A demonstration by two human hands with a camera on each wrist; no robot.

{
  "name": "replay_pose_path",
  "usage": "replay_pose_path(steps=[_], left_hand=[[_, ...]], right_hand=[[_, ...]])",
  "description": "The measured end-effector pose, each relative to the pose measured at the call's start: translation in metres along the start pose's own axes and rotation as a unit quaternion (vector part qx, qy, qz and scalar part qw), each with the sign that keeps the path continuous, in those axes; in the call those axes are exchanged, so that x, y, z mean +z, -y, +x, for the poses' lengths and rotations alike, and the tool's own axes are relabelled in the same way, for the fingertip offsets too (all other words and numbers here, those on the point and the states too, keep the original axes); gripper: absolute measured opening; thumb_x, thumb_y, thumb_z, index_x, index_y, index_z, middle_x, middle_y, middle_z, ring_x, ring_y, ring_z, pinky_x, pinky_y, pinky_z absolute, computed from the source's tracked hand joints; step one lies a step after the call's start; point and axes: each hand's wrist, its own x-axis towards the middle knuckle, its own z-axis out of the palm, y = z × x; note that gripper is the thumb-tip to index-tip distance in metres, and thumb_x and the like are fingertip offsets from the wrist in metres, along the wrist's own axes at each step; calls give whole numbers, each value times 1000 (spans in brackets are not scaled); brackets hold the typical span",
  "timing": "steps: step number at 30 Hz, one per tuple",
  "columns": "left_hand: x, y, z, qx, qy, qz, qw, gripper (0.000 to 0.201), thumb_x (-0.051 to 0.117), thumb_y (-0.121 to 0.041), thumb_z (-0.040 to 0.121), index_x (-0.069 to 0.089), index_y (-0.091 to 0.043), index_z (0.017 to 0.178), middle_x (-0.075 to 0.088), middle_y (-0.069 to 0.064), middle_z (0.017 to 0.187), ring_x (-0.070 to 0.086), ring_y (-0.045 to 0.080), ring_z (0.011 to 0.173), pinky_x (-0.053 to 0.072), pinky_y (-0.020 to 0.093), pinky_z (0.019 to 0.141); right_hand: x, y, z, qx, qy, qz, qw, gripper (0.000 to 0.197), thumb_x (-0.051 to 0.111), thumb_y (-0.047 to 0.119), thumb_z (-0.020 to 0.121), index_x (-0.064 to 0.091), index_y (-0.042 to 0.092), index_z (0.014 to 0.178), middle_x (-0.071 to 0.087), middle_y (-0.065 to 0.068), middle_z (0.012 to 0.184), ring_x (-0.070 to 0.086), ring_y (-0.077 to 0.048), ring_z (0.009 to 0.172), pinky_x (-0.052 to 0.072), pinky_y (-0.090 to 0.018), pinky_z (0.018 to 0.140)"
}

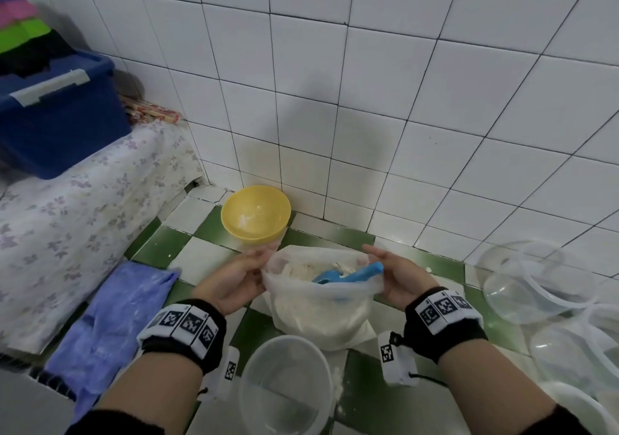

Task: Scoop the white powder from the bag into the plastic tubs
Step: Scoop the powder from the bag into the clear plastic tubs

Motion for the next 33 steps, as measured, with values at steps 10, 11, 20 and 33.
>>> replay_pose_path(steps=[10,11,20,33], left_hand=[[4,-3,-24,-109,-52,36,992,49,73,-15,76,59,0,120,71,23,103,71,31,89,62,37,66],[6,-1,-24,-100,-50,9,994,47,71,-12,76,58,2,119,70,25,106,70,33,93,62,39,67],[-10,38,-22,-18,-53,-154,987,26,46,-9,99,56,1,120,69,23,112,69,32,93,61,43,65],[-6,50,-16,8,-53,-76,996,12,48,-4,95,47,-6,84,60,20,94,61,29,85,61,35,63]], right_hand=[[-6,-12,-32,8,-68,-33,997,20,50,4,94,51,7,114,58,-20,94,61,-31,70,56,-41,59],[-8,-15,-33,9,-57,20,998,25,48,-1,93,50,8,117,56,-22,106,62,-35,79,58,-44,60],[-11,-40,-32,-12,-7,285,958,58,28,-13,91,30,15,142,50,-25,117,44,-42,126,43,-58,85],[-23,-57,-20,-30,2,204,978,40,36,-10,93,45,15,123,60,-22,114,59,-34,98,56,-49,73]])
